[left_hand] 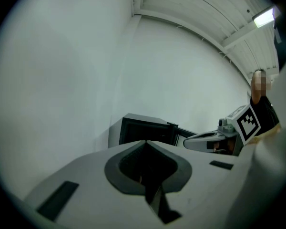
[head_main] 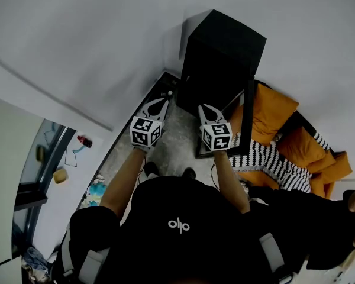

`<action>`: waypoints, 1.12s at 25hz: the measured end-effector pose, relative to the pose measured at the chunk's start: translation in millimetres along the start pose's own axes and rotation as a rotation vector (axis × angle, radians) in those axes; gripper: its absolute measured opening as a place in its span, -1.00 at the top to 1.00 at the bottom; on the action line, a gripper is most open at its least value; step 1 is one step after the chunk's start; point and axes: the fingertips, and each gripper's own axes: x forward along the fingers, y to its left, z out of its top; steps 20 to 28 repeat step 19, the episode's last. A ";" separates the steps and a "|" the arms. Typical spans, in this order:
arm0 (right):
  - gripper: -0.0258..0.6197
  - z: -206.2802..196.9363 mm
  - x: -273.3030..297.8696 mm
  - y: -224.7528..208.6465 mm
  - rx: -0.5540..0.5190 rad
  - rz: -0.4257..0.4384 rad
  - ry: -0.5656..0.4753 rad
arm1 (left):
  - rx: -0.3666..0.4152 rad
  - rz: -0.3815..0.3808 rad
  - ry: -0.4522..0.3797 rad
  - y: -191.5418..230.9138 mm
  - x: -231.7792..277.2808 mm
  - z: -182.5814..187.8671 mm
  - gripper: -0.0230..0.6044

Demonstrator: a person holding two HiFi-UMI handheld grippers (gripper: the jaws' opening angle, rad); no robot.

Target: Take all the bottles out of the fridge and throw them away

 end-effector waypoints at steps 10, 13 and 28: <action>0.90 2.3 -5.7 -14.1 -0.001 0.002 -0.006 | 0.023 -0.006 0.002 -11.2 10.1 5.9 0.93; 0.90 3.0 -6.8 -15.6 -0.001 0.002 -0.011 | 0.029 -0.010 0.002 -13.8 11.5 6.3 0.93; 0.90 7.6 -2.8 -19.0 0.000 0.006 -0.022 | 0.034 -0.013 0.000 -13.8 17.6 9.3 0.93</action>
